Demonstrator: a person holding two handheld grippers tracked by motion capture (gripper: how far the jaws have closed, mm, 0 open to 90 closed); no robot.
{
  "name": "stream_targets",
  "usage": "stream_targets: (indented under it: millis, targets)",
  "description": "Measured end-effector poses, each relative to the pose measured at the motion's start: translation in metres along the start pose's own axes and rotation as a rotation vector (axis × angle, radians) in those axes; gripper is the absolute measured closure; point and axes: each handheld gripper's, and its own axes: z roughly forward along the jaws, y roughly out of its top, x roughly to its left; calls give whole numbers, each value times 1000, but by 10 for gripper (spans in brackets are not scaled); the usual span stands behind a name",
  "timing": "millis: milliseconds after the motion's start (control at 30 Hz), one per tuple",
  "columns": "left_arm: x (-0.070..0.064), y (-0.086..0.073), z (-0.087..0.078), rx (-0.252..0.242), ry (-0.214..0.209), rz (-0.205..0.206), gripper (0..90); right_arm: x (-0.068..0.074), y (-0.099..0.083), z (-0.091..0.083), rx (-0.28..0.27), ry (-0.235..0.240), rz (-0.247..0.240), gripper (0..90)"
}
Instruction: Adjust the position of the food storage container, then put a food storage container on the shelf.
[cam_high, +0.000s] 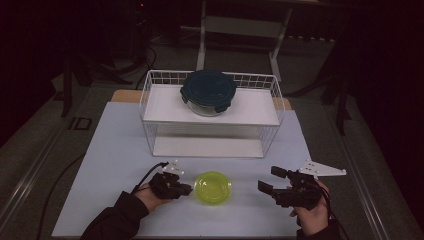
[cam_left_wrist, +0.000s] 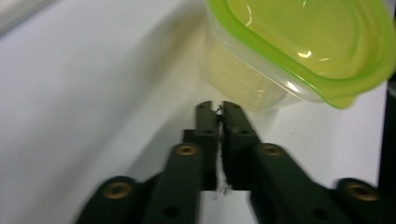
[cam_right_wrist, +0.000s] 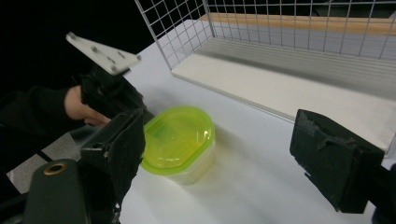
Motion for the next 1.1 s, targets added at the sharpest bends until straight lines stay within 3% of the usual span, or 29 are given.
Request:
stream_targets:
  millis: [33,100,133,167,267,400,467,533,633,900,1067,1100]
  targets:
    - [1,-1,-10,-17,13,-8,775,0,-1,0,1,0,1,176]
    - [1,-1,-10,-17,13,-8,755,0,-1,1,2,1,2,176]
    - [1,-1,-26,-46,9,-36,711,0,-2,2,4,0,1,176]
    - [1,-1,-26,-46,9,-36,701,0,-2,2,4,0,1,176]
    - [-2,5,-51,-112,-11,-67,651,2,-1,3,-4,7,-17,177]
    - [-10,14,-64,-155,-8,-104,573,7,1,4,-15,-1,-61,176]
    - [-12,20,-68,-180,-33,-152,536,9,1,4,-31,-6,-77,169]
    - [-14,23,-68,-188,-46,-172,504,10,0,6,-42,-9,-93,168]
    - [-16,29,-65,-189,-59,-189,471,10,-2,11,-21,-6,-80,168]
    - [-9,33,-44,-180,-78,-316,399,2,-9,36,77,-17,19,135]
    - [-5,32,-31,-147,-82,-372,397,1,-15,52,124,17,78,139]
    - [-4,32,-26,-121,-60,-412,398,-1,-20,62,152,29,126,177]
